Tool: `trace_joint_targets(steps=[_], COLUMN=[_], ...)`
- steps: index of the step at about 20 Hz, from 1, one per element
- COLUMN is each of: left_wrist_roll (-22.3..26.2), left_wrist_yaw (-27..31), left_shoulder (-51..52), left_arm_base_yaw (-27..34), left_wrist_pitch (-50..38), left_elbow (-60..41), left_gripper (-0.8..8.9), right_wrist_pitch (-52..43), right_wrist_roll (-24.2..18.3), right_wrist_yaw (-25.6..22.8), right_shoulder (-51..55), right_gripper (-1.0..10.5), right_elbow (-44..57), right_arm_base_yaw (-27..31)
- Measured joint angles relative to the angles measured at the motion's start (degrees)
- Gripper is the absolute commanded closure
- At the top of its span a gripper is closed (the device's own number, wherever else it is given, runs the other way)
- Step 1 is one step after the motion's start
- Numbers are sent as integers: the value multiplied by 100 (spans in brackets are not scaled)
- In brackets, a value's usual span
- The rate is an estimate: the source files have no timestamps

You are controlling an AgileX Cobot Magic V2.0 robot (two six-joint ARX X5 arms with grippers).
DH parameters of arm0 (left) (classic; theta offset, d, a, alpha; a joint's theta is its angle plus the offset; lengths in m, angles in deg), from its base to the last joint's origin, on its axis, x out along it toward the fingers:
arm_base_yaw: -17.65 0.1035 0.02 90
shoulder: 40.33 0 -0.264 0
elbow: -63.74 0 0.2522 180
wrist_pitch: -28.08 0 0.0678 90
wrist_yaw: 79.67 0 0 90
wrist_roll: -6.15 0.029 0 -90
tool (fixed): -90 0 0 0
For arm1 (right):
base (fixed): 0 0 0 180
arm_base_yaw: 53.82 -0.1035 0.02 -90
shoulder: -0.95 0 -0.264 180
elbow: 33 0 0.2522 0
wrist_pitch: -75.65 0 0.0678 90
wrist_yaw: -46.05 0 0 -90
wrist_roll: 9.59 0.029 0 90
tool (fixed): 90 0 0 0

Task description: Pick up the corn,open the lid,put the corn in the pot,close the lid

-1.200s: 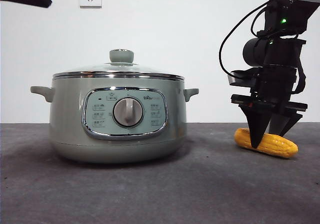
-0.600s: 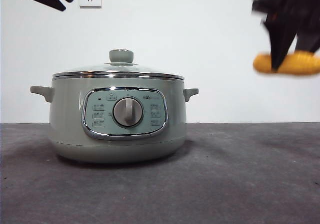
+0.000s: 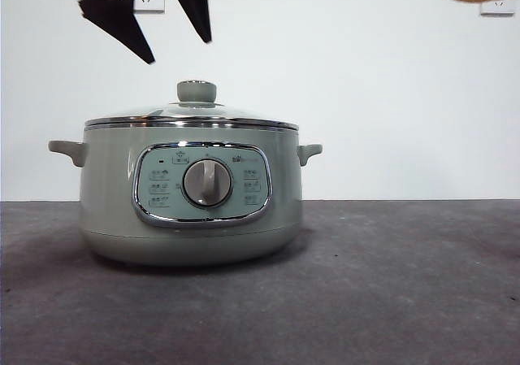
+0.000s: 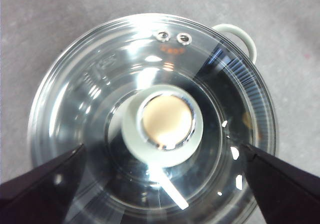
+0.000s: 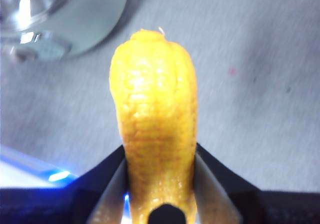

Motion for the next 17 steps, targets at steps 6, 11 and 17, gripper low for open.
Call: trace_joint_targets(steps=[6, 11, 17], left_wrist_roll=[101, 101, 203], left_wrist_yaw=[94, 229, 229], left_shoulder=[-542, -553, -557], left_arm_base_yaw=[-199, -219, -223], left_wrist_pitch=[-227, -310, -363], left_elbow=[13, 15, 15], left_gripper=[159, 289, 523], right_wrist_pitch=[7, 9, 9], right_wrist_roll=[343, 531, 573], right_wrist_yaw=[-2, -120, -170], right_shoulder=[452, 538, 538], right_gripper=[962, 962, 962], right_elbow=[0, 0, 0], right_arm_base_yaw=[-643, -942, -962])
